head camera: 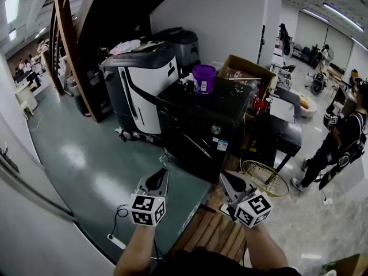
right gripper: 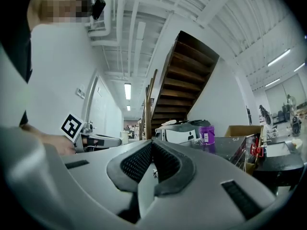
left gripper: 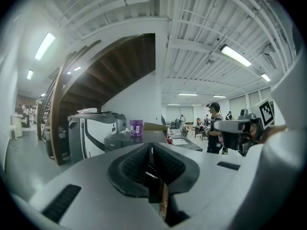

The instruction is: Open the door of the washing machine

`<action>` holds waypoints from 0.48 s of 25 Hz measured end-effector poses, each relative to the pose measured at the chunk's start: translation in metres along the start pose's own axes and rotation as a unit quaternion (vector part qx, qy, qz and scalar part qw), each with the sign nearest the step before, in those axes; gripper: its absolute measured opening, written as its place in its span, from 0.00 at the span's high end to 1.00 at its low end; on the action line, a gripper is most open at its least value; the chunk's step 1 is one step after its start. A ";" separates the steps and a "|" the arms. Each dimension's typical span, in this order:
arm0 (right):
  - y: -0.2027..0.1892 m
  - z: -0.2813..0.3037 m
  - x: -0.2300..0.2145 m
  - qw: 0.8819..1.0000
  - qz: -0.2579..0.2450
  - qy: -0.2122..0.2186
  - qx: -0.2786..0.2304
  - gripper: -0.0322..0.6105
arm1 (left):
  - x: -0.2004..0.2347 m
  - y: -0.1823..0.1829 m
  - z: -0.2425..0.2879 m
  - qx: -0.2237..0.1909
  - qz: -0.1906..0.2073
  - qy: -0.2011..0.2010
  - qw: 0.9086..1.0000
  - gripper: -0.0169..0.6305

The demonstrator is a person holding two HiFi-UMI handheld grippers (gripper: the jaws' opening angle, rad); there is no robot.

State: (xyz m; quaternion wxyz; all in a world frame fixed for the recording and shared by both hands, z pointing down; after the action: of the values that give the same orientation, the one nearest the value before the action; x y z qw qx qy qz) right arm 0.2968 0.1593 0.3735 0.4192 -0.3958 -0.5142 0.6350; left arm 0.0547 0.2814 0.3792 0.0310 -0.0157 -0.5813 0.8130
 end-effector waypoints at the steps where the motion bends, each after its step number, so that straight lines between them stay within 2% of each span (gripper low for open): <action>1: 0.000 0.001 0.001 1.000 0.004 0.000 0.000 0.90 | 0.000 -0.001 -0.001 -0.001 -0.001 -0.001 1.000 0.94; 5: -0.001 0.004 0.005 1.000 -0.006 -0.003 0.015 0.75 | 0.002 -0.004 -0.004 -0.002 -0.001 -0.006 1.000 0.92; 8: -0.002 0.005 0.006 1.000 -0.008 -0.002 0.020 0.68 | 0.002 -0.005 -0.003 0.003 -0.005 -0.009 1.000 0.76; 12: -0.003 0.004 0.007 1.000 -0.005 0.002 0.024 0.60 | 0.001 -0.006 -0.004 0.002 -0.009 -0.014 1.000 0.70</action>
State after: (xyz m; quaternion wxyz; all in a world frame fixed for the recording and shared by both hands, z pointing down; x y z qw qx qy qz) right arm 0.2910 0.1654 0.3770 0.4325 -0.3844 -0.5003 0.6441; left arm 0.0543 0.2867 0.3837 0.0303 0.0016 -0.5802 0.8139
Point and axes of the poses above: the fingertips, and each gripper's own axes: z forward along the fingers, x to its left, y out of its top, the point moved 8 cm from there along -z, backward along the fingers, and after that the axes turned 10 degrees about x, right-handed, at the moved point
